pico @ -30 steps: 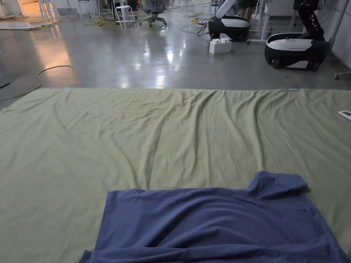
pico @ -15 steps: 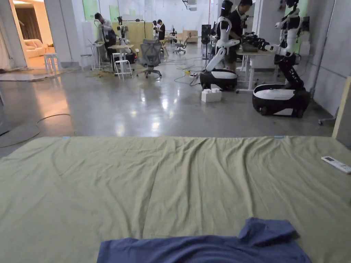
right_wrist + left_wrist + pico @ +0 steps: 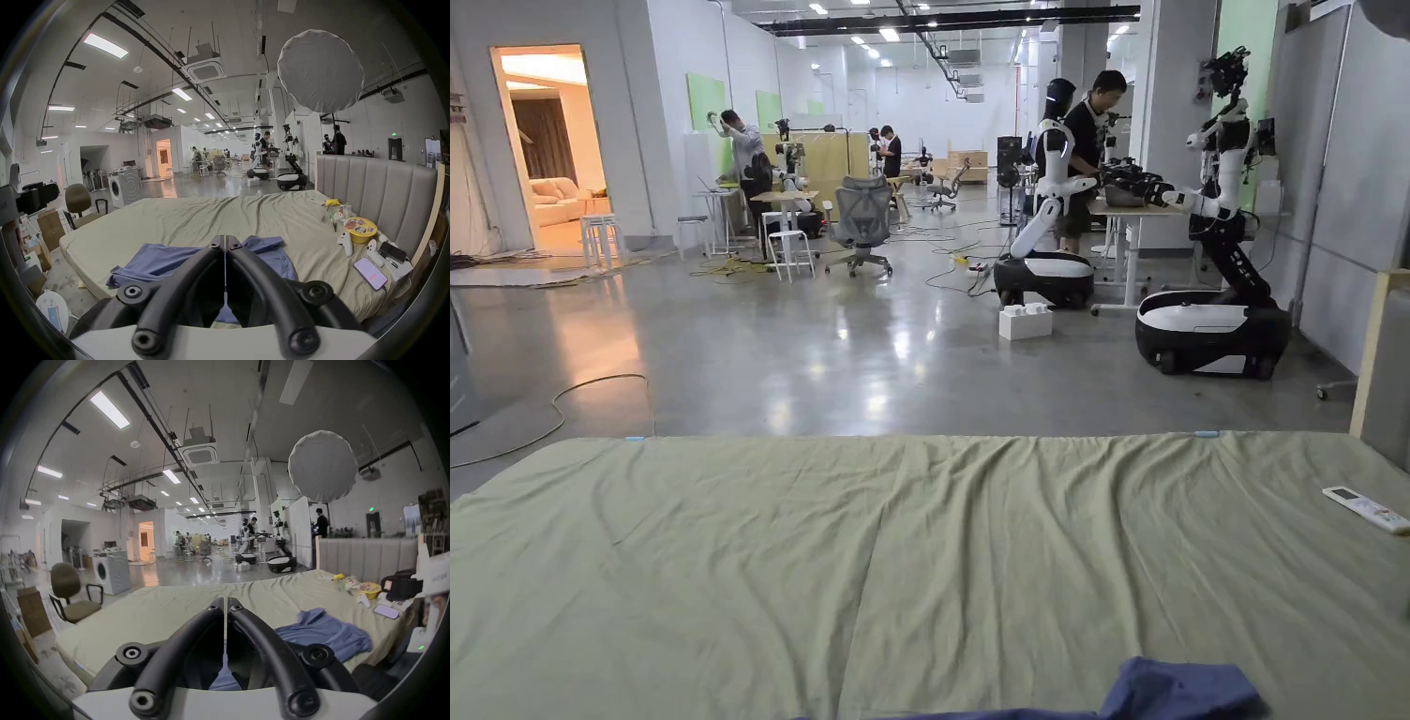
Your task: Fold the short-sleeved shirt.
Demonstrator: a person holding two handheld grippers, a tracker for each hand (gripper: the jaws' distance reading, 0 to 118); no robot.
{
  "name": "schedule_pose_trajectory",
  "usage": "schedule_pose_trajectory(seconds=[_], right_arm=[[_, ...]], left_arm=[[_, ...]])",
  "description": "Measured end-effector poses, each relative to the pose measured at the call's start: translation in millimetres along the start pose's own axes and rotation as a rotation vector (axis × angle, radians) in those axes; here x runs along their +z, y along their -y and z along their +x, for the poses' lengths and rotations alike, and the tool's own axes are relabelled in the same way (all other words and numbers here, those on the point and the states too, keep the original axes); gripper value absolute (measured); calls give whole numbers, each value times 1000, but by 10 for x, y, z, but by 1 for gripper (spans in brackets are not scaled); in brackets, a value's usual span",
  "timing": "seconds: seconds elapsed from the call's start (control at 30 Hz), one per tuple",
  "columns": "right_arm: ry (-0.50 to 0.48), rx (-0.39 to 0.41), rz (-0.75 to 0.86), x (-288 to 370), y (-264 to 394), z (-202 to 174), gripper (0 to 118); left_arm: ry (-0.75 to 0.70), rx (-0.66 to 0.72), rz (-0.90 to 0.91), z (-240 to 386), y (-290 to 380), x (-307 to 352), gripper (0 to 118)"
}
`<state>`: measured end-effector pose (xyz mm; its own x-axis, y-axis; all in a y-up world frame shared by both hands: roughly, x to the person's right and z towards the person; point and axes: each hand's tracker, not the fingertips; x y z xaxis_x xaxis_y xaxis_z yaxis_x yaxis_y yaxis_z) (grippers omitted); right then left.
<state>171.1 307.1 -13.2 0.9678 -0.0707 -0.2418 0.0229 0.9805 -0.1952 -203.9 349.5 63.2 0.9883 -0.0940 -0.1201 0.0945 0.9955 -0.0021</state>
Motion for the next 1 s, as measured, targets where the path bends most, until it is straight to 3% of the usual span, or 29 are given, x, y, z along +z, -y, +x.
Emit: schedule_pose_trajectory(seconds=[0.07,0.1,0.6,0.73,0.87,0.9,1.0], right_arm=[[17,85,61,39,-61,-7,0],[23,58,33,32,-66,0,0],[20,61,45,56,-81,39,0],[25,24,-5,-52,1,79,0],[30,8,-61,-211,106,125,0],[30,6,-79,-249,133,136,0],[36,2,-126,-349,242,180,0]], left_arm=[[49,69,-22,-39,-17,2,0],[48,64,-21,-54,-20,14,0],[65,95,-114,-146,-4,-112,0],[83,133,-198,-233,104,-374,0],[148,231,-347,-402,314,-1068,3],[148,252,-373,-450,378,-1254,19],[153,300,-541,-582,735,-2081,87]])
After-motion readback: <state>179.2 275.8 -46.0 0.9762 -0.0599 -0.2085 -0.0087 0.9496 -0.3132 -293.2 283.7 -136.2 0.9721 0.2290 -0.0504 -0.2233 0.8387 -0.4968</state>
